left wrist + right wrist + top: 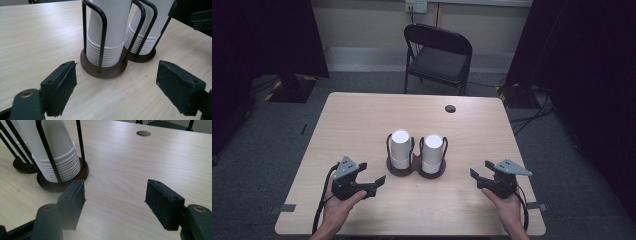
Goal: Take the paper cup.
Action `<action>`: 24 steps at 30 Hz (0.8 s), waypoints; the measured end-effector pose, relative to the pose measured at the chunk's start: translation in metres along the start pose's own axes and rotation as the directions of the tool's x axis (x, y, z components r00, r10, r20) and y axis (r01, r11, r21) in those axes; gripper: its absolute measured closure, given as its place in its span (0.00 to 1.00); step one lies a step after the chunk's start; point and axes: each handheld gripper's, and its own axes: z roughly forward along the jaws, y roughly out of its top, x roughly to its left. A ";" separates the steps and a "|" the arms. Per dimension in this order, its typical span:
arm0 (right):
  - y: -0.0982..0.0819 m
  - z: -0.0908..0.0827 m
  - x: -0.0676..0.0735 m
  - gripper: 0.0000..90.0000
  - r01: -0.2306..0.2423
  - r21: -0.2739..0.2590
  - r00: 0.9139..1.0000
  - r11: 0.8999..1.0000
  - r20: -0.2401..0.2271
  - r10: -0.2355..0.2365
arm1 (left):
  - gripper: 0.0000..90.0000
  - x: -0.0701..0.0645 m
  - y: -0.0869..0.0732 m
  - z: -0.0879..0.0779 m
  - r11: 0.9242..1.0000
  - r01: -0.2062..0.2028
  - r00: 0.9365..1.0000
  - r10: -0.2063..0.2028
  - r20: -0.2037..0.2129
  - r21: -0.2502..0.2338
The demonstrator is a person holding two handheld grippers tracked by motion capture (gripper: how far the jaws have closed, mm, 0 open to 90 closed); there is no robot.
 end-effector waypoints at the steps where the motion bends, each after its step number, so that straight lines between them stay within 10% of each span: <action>1: 0.000 0.000 0.000 0.38 -0.014 0.011 1.000 1.000 -0.002 0.014 | 0.19 0.000 0.000 0.000 1.000 -0.001 1.000 0.001 -0.007 -0.003; 11: 0.002 0.004 0.003 0.41 -0.010 0.077 1.000 0.997 -0.002 0.010 | 0.21 0.002 0.000 0.001 1.000 0.003 1.000 -0.003 0.004 0.001; 24: 0.013 -0.006 0.016 0.37 -0.022 0.028 0.998 0.999 -0.053 0.023 | 0.27 -0.004 0.002 0.000 1.000 -0.021 1.000 0.021 -0.002 0.006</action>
